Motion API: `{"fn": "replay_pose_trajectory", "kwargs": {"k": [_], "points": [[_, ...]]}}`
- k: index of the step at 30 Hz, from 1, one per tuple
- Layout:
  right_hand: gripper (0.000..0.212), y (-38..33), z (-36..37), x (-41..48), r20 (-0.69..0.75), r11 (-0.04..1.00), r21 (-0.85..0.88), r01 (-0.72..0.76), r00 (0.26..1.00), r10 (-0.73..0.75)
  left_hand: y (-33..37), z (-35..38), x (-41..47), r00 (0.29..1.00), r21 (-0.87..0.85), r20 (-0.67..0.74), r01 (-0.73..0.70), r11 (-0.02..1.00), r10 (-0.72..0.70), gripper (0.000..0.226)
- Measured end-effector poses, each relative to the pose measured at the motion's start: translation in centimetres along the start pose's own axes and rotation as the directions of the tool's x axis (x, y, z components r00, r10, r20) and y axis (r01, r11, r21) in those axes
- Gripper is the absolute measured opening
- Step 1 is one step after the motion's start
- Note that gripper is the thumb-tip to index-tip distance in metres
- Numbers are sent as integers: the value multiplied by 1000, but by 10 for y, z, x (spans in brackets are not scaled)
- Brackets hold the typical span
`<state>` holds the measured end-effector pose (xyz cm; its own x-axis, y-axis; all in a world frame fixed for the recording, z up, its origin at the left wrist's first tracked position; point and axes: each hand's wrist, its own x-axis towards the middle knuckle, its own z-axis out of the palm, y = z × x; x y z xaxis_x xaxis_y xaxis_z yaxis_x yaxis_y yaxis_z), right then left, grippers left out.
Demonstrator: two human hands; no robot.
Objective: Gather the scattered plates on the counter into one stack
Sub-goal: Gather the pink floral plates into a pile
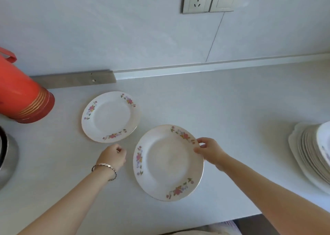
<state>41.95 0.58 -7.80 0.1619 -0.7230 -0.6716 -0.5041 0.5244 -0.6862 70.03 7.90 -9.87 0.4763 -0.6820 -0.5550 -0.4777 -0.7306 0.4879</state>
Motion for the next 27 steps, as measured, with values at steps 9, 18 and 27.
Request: {"fn": "replay_pose_trajectory", "kwargs": {"k": [9,18,27], "points": [[22,59,-184,-49,-372,970,217,106,928,-18,106,110,-24,985,138,84,-164,977,153,19],[20,151,-364,-110,-567,912,378,156,819,95,232,242,-85,941,223,152,-331,917,302,20],[23,229,-432,-134,-609,820,552,152,745,273,287,295,-122,928,263,182,-364,893,325,25]]}}
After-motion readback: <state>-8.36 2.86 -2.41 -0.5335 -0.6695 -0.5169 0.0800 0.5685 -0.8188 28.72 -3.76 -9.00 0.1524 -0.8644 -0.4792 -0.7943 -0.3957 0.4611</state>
